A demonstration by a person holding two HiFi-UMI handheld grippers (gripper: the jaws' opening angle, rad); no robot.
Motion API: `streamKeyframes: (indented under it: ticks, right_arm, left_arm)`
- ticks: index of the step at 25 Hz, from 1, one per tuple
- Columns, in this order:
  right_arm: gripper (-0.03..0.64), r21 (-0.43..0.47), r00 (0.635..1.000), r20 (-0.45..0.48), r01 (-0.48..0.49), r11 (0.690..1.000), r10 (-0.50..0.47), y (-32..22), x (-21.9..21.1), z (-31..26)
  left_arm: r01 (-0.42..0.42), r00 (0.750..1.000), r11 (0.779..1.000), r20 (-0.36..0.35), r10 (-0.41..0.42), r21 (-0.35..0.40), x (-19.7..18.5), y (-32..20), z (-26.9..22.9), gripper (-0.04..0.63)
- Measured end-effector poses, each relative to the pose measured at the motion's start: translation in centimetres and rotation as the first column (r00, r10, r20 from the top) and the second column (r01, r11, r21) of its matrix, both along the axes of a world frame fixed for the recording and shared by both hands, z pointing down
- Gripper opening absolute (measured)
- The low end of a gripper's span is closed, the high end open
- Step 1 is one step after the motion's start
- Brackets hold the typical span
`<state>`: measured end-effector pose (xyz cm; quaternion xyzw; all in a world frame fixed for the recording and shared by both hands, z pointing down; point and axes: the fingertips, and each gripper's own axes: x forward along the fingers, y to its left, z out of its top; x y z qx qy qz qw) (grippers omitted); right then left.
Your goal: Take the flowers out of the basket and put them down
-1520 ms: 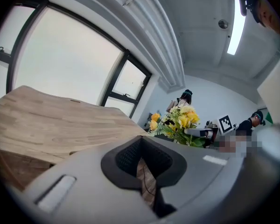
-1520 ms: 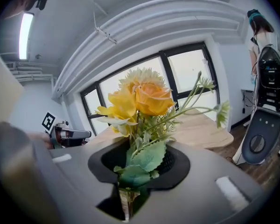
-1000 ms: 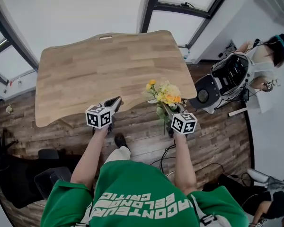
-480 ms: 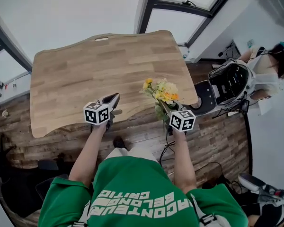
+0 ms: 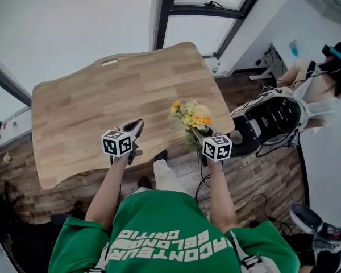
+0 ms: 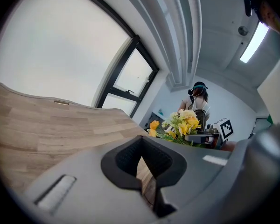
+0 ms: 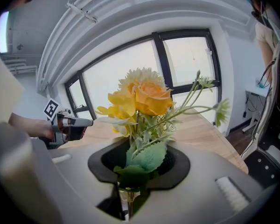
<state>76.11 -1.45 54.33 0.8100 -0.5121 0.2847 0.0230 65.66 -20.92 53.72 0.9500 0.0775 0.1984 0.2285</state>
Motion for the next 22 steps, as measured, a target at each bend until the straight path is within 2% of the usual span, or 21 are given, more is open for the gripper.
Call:
streamKeyframes:
  ticks: [6,11,17,22]
  right_arm:
    - [0.118,-0.002,0.998,-0.016,0.061,0.998,-0.061,-3.4,4.0,-0.6]
    - [0.118,-0.012,0.994,-0.001,0.106,0.994,-0.106,-6.4,6.4,0.1]
    - [0.118,-0.035,0.98,0.041,0.194,0.98,-0.193,-11.1,8.3,2.3]
    - [0.12,-0.064,0.957,0.092,0.283,0.957,-0.277,-15.1,8.4,5.1]
  left_arm:
    - [0.014,1.0,1.0,-0.009,-0.014,0.005,4.8,-2.4,-1.5,0.012]
    - [0.035,0.999,0.999,-0.002,-0.035,0.003,7.1,-4.3,-1.5,0.012]
    - [0.105,0.994,0.994,0.034,-0.104,-0.015,7.6,-7.8,0.1,0.012]
    - [0.191,0.98,0.981,0.06,-0.189,-0.027,6.3,-10.5,1.2,0.012]
